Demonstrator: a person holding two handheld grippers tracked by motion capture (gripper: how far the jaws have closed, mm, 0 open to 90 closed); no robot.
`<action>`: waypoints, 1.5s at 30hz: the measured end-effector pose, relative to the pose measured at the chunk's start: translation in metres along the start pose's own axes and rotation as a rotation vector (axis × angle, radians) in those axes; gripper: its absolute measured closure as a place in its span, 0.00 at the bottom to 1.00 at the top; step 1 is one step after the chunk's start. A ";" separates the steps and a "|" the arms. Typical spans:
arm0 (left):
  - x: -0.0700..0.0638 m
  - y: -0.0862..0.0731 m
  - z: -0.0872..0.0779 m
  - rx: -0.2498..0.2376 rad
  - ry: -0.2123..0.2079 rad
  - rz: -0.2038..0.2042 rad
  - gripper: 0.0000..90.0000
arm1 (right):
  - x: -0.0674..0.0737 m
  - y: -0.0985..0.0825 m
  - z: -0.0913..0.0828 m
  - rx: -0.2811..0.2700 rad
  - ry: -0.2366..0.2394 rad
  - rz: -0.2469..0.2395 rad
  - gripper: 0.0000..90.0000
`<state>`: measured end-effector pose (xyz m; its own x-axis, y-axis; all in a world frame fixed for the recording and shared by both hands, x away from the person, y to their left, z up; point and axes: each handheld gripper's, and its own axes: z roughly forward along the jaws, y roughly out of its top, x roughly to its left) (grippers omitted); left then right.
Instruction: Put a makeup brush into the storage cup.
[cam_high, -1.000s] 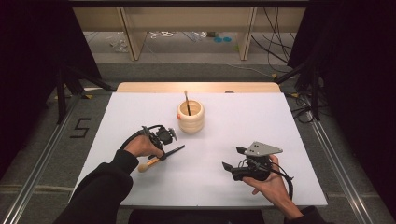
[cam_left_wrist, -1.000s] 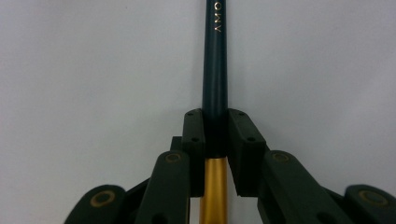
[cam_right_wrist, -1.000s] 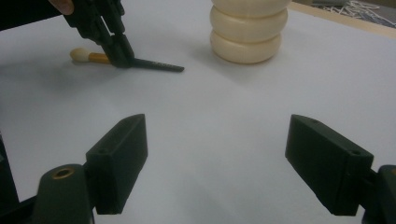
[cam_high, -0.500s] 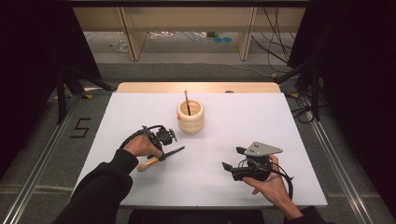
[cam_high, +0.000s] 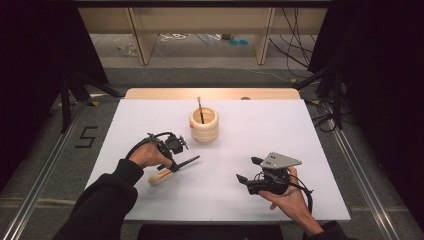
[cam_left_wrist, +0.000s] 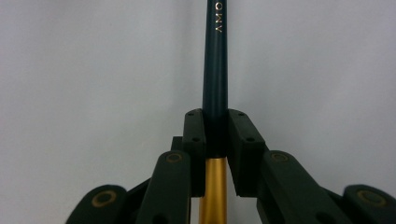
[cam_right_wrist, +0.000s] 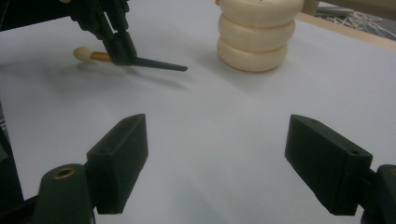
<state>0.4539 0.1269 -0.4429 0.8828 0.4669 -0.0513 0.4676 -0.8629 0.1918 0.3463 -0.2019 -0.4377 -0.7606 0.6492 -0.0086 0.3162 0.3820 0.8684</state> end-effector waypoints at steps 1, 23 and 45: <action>-0.001 0.000 -0.001 -0.007 -0.008 0.000 0.87 | 0.001 0.000 0.001 -0.004 -0.005 -0.018 0.24; -0.035 0.006 -0.011 -0.143 -0.184 0.036 0.87 | 0.049 0.023 0.013 -0.021 0.106 -0.334 0.27; -0.056 0.023 -0.016 -0.129 -0.256 0.099 0.87 | 0.077 0.030 0.044 0.077 0.075 -0.752 0.35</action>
<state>0.4145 0.0835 -0.4197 0.9142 0.3034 -0.2686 0.3833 -0.8624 0.3307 0.3220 -0.1121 -0.4342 -0.8224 0.1503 -0.5487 -0.2663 0.7507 0.6047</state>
